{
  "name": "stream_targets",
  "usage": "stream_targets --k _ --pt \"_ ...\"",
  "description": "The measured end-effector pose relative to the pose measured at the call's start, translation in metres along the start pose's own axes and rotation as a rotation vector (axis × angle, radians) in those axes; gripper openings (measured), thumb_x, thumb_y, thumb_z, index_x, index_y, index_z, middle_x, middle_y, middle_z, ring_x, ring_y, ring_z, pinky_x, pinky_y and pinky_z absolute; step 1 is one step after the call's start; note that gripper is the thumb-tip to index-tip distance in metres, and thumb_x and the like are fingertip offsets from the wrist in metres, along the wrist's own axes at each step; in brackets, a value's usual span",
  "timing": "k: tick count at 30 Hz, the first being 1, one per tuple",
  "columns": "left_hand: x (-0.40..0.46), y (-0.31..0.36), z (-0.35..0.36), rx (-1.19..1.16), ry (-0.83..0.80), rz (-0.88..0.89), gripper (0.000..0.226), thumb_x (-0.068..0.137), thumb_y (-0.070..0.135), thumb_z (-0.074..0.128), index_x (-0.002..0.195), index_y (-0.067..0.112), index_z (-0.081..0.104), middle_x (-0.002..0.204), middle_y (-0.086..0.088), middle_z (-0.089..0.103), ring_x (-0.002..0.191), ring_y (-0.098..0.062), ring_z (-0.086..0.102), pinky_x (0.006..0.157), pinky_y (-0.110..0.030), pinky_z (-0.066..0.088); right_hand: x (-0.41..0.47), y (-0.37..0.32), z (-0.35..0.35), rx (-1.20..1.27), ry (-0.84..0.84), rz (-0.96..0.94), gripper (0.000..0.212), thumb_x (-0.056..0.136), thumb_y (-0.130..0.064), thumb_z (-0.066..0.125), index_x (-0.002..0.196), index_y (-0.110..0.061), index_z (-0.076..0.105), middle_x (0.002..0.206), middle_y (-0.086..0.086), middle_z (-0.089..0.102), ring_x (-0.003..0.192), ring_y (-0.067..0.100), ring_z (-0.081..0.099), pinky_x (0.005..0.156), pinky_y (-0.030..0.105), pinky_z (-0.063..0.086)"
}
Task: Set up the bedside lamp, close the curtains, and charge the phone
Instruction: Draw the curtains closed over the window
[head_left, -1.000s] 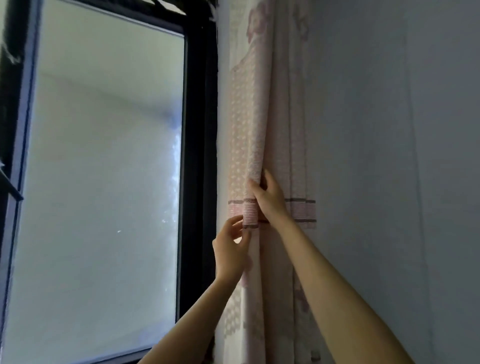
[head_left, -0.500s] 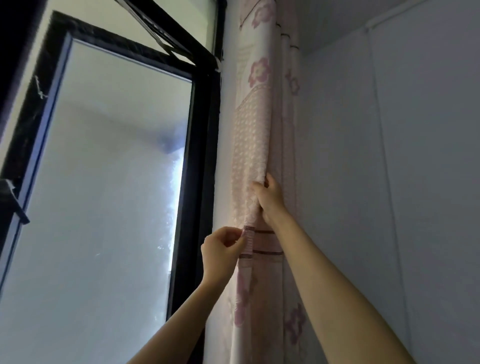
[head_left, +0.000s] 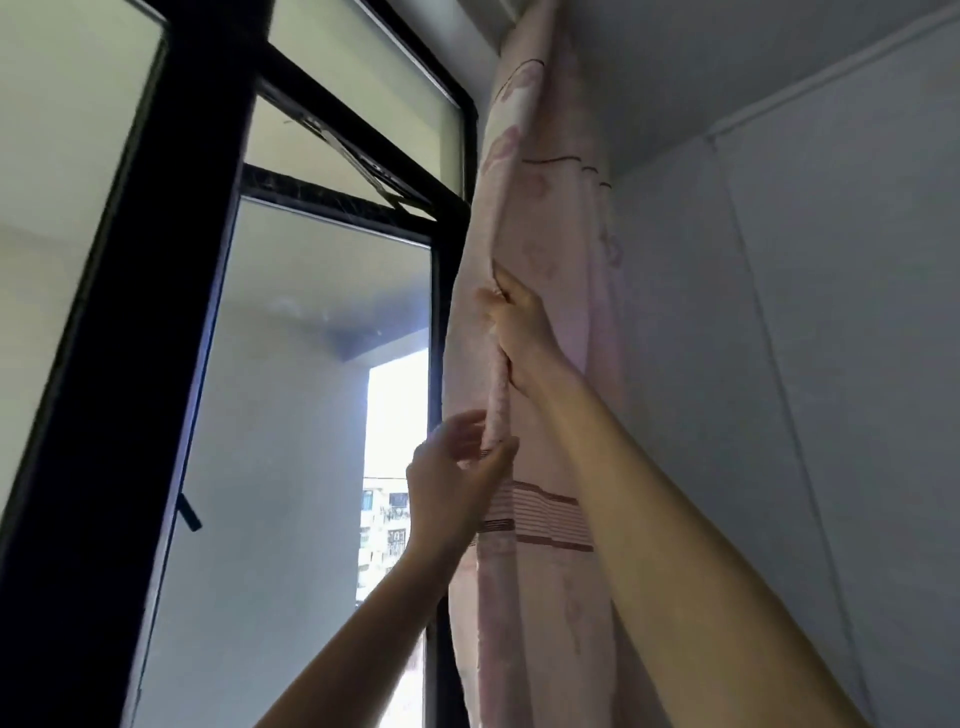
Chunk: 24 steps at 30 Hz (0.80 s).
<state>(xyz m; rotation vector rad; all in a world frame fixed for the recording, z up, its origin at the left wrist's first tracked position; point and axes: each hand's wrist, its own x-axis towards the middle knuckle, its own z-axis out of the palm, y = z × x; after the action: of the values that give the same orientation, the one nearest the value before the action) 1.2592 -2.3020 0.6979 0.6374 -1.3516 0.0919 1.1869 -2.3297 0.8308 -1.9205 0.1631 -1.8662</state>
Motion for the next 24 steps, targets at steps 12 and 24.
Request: stream_targets --k 12,24 --pt "0.026 0.136 -0.103 0.064 -0.022 0.245 0.008 0.074 0.024 0.069 0.066 0.023 0.071 0.058 0.007 0.069 0.054 0.001 0.061 0.050 -0.009 0.046 -0.030 -0.138 0.053 0.301 -0.359 -0.234 0.034 0.095 -0.008 0.040 0.129 -0.006 0.047 0.101 -0.001 0.061 0.091 0.010 0.061 0.086 0.025 0.052" --pt "0.016 0.144 -0.147 0.138 0.051 0.157 0.013 0.072 0.022 0.072 0.061 0.016 0.070 0.052 0.003 0.067 0.045 -0.002 0.060 0.044 -0.010 0.044 -0.038 -0.129 0.099 0.297 -0.372 -0.109 0.037 0.096 -0.011 0.040 0.133 -0.016 0.044 0.132 0.003 0.051 0.123 0.021 0.048 0.105 0.042 0.040"
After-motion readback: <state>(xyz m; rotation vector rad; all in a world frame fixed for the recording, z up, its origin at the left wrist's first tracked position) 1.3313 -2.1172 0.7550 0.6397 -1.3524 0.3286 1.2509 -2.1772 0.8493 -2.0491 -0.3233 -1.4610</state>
